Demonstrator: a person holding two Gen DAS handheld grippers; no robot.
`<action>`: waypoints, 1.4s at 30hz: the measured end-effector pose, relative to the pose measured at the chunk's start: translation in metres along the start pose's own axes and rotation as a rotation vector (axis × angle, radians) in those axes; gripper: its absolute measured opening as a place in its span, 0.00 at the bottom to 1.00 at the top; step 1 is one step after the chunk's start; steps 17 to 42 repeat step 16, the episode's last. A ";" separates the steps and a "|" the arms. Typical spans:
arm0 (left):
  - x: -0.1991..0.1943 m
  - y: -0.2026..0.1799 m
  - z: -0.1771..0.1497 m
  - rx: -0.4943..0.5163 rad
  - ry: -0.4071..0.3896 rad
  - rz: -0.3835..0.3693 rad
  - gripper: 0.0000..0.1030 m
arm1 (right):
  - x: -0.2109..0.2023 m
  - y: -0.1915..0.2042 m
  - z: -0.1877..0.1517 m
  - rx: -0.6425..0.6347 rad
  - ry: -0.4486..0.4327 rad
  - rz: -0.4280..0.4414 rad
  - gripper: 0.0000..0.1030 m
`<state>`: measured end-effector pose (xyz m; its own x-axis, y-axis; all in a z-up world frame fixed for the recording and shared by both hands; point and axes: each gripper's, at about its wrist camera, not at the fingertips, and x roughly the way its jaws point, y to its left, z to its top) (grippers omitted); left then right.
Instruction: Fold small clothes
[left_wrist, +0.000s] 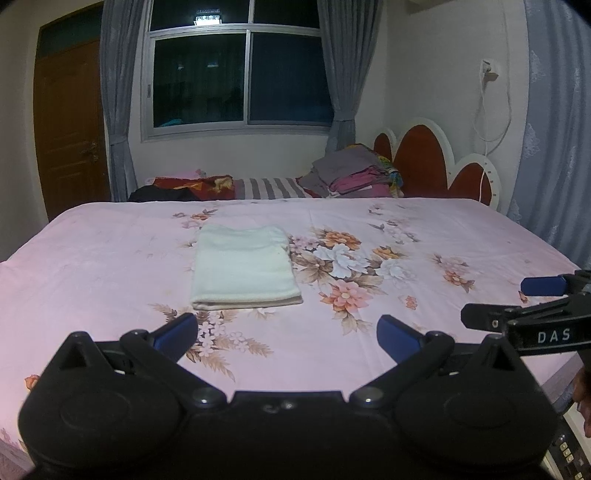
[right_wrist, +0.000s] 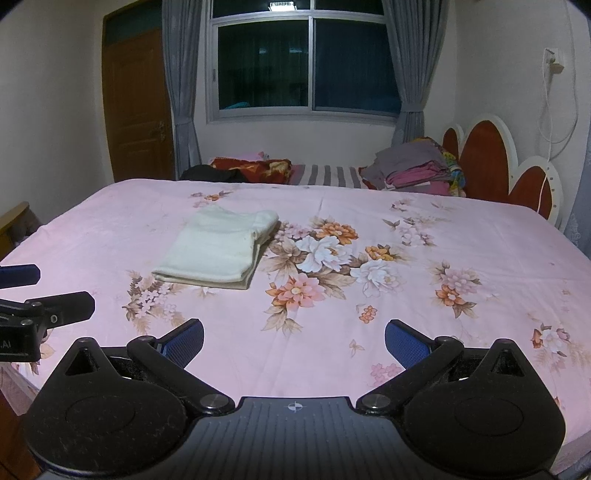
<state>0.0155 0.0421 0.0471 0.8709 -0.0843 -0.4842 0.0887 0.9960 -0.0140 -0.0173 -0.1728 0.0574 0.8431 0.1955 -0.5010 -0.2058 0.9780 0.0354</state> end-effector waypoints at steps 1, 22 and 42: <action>0.001 0.000 0.000 -0.002 -0.001 0.002 1.00 | 0.001 -0.001 -0.001 -0.001 0.000 0.003 1.00; 0.005 -0.009 0.000 0.010 -0.012 -0.018 1.00 | 0.002 -0.002 -0.002 0.001 0.003 0.006 1.00; 0.005 -0.009 0.000 0.010 -0.012 -0.018 1.00 | 0.002 -0.002 -0.002 0.001 0.003 0.006 1.00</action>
